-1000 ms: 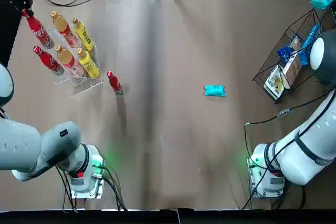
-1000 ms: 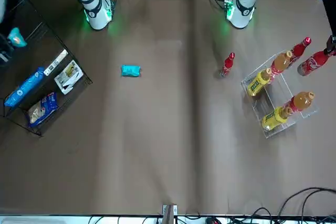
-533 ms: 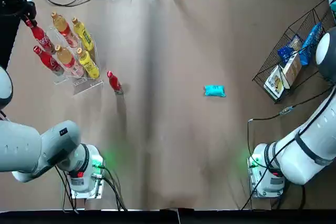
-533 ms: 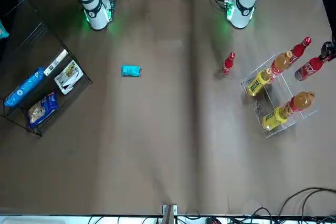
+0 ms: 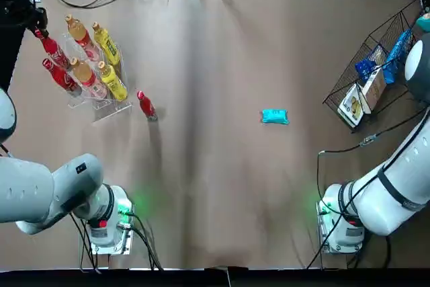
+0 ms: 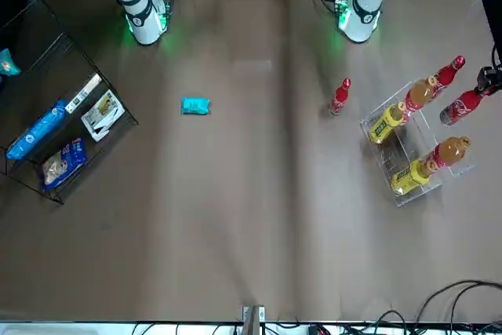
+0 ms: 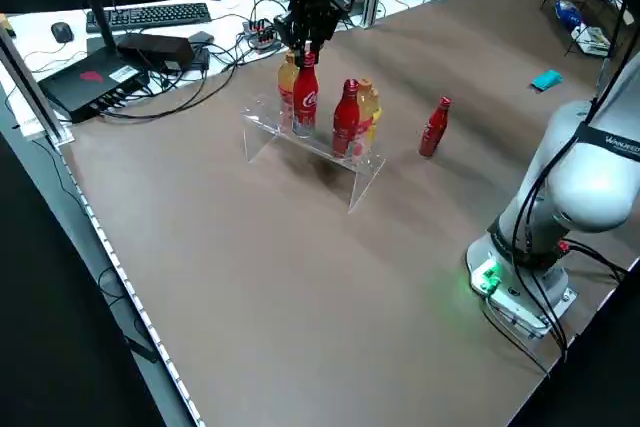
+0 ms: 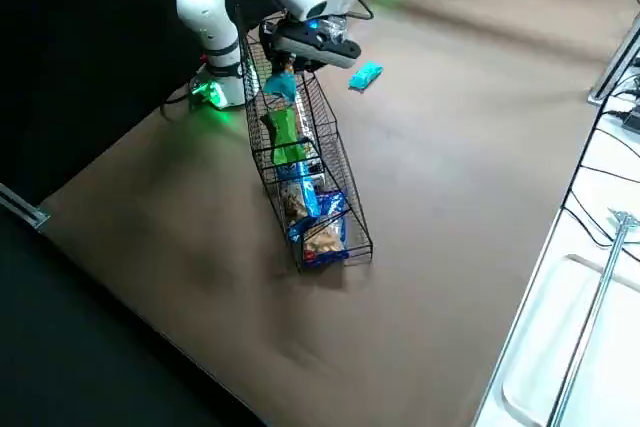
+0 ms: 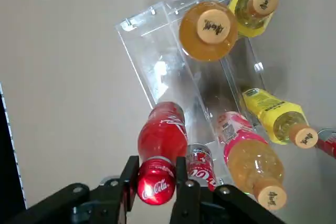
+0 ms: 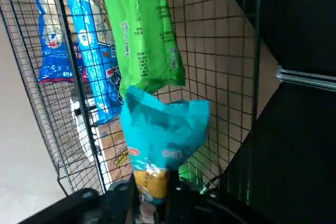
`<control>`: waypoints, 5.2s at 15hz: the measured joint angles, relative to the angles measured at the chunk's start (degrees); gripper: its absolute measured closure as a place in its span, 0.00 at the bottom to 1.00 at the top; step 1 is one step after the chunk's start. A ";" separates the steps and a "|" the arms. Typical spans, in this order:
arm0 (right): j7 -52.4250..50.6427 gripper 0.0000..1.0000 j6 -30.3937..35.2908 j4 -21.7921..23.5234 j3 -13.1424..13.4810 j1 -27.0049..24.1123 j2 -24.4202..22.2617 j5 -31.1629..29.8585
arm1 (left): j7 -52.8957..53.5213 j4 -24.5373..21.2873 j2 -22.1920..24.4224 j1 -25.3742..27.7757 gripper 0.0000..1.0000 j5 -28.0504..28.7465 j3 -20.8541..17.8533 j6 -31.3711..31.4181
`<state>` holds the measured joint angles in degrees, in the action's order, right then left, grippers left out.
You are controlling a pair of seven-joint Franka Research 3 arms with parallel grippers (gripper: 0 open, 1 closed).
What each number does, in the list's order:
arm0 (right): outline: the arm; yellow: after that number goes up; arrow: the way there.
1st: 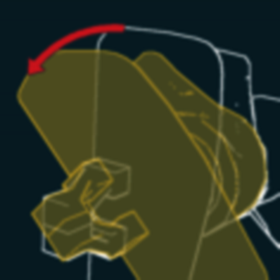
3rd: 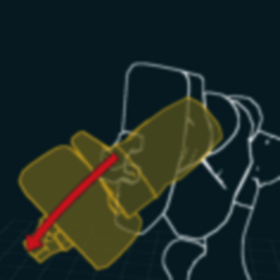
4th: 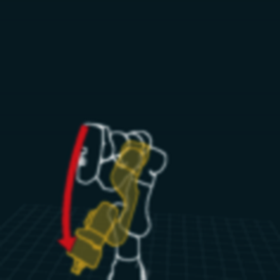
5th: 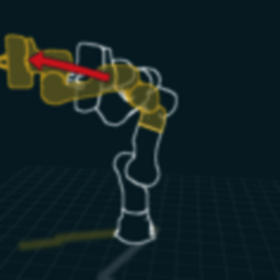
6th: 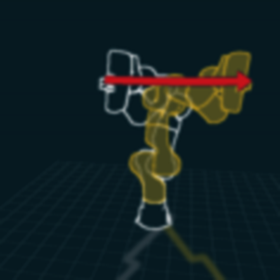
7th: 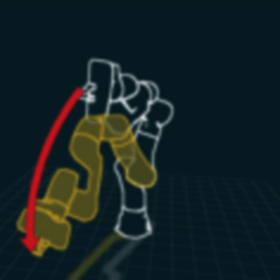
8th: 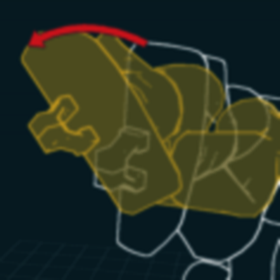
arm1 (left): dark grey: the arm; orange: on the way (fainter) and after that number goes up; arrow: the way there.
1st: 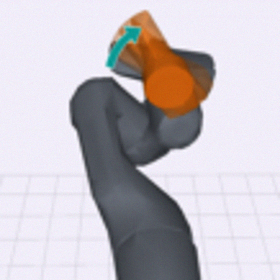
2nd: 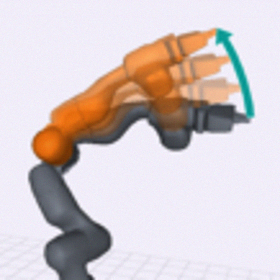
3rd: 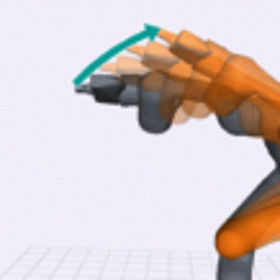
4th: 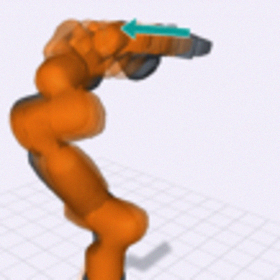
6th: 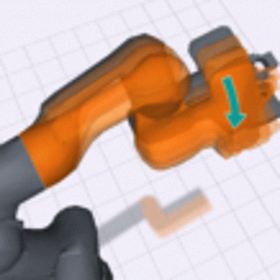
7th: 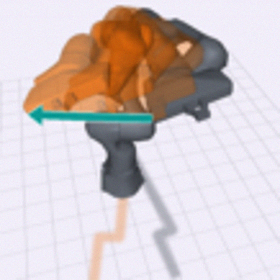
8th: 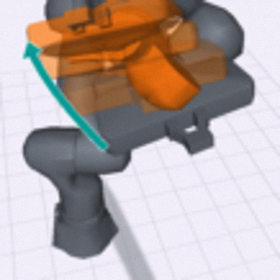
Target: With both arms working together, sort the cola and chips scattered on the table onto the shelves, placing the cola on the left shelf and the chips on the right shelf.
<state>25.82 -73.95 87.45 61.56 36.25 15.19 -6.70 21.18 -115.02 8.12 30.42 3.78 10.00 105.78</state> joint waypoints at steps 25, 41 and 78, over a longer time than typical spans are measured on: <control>14.29 0.30 8.77 2.98 -1.83 14.16 2.42 19.63 | 0.09 -3.75 0.76 1.88 0.68 -5.59 1.28 1.02; 33.22 0.27 -6.62 12.72 -13.70 16.16 17.83 38.82 | -0.08 -3.79 0.75 1.85 0.59 -4.22 3.66 0.97; 62.48 0.84 -21.04 26.09 -20.88 24.16 19.89 42.47 | -46.54 -2.13 -13.19 -20.94 0.01 3.49 25.32 -1.64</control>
<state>88.30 -94.99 113.54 40.67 60.40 35.08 35.78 -25.35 -117.15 -5.07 9.48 7.27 35.32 104.14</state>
